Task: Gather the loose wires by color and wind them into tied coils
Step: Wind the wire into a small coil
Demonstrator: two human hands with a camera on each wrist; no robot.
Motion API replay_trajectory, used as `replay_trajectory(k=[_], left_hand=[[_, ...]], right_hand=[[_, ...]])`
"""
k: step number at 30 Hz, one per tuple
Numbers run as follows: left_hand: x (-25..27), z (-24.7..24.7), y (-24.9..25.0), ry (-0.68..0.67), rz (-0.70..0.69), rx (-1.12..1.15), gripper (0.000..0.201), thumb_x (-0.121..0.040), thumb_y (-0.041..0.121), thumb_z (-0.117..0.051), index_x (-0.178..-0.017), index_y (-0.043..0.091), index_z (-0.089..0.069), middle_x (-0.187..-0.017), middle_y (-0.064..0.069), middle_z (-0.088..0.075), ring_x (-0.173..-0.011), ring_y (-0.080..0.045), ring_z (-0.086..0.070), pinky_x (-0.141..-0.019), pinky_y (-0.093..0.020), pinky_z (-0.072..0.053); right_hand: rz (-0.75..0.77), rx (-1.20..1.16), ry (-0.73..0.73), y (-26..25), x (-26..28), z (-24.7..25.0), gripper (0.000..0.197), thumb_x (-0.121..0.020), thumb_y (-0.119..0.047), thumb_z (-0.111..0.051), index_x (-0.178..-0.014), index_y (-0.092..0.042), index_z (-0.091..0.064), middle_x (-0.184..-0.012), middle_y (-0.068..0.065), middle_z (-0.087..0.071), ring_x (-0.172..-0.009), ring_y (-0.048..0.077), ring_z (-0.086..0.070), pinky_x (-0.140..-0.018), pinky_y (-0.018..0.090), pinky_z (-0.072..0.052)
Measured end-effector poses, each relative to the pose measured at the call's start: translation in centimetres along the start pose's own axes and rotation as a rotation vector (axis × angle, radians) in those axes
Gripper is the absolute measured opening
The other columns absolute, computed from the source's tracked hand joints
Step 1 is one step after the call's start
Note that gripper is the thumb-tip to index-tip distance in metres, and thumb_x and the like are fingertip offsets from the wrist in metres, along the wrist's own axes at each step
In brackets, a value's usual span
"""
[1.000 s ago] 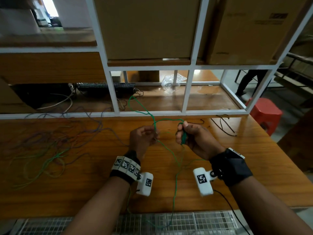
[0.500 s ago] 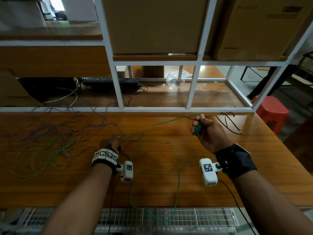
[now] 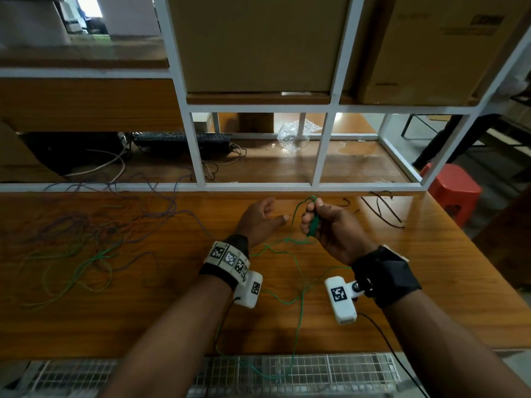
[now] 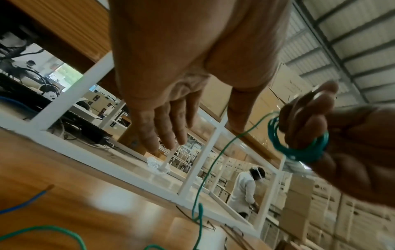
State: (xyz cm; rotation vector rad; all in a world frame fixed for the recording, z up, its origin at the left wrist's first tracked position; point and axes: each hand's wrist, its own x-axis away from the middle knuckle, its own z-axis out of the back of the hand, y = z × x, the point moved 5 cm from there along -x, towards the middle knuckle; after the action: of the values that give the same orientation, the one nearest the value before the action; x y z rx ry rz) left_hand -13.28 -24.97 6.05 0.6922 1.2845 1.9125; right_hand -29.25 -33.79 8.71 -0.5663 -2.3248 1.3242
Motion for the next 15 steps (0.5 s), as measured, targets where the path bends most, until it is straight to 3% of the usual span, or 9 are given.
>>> replay_trajectory(k=[4, 7, 9, 12, 15], left_hand=[[-0.2, -2.6, 0.6, -0.089, -0.014, 0.058, 0.059, -0.087, 0.026, -0.073, -0.141, 0.018, -0.051, -0.139, -0.009, -0.057, -0.127, -0.024, -0.055, -0.105, -0.047, -0.048], [-0.2, -3.8, 0.3, -0.098, -0.079, 0.022, 0.028, -0.085, 0.017, -0.068, -0.112, 0.012, -0.070, -0.105, -0.008, -0.073, -0.096, -0.023, -0.070, -0.086, -0.046, -0.058], [0.6, -4.5, 0.1, -0.101, -0.084, -0.006, 0.010, -0.093, 0.008, -0.064, -0.101, 0.008, -0.070, -0.083, -0.007, -0.072, -0.070, -0.019, -0.069, -0.070, -0.037, -0.059], [2.3, -5.5, -0.2, -0.126, -0.097, 0.001, 0.011, -0.099, 0.015, -0.058, -0.094, 0.017, -0.067, -0.072, -0.001, -0.067, -0.063, -0.016, -0.063, -0.066, -0.034, -0.055], [3.9, -5.8, 0.5, -0.173, -0.178, -0.110, 0.012, -0.100, 0.024, -0.057, -0.104, 0.021, -0.068, -0.073, 0.003, -0.069, -0.062, -0.011, -0.064, -0.062, -0.027, -0.053]], right_hand=[[-0.017, -0.093, -0.069, -0.2, 0.8, -0.8, 0.030, -0.109, -0.026, -0.040, -0.097, -0.007, -0.061, -0.077, 0.010, -0.068, -0.070, 0.023, -0.067, -0.070, 0.030, -0.059], [0.007, -0.222, -0.157, -0.9, 1.2, -1.6, 0.028, -0.106, -0.026, -0.041, -0.099, -0.006, -0.060, -0.082, 0.010, -0.069, -0.075, 0.023, -0.069, -0.072, 0.031, -0.060], [0.059, -0.312, -0.192, -2.0, 1.3, -2.0, 0.031, -0.110, -0.027, -0.036, -0.103, -0.007, -0.060, -0.091, 0.008, -0.070, -0.087, 0.022, -0.070, -0.080, 0.032, -0.060], [0.175, -0.418, -0.056, -3.6, 0.8, -1.9, 0.033, -0.111, -0.029, -0.037, -0.110, -0.006, -0.061, -0.112, 0.013, -0.076, -0.113, 0.026, -0.072, -0.094, 0.034, -0.060], [0.322, -0.345, 0.079, -4.2, -0.3, -1.7, 0.030, -0.112, -0.025, -0.039, -0.116, -0.005, -0.061, -0.125, 0.018, -0.072, -0.124, 0.025, -0.067, -0.104, 0.035, -0.055]])
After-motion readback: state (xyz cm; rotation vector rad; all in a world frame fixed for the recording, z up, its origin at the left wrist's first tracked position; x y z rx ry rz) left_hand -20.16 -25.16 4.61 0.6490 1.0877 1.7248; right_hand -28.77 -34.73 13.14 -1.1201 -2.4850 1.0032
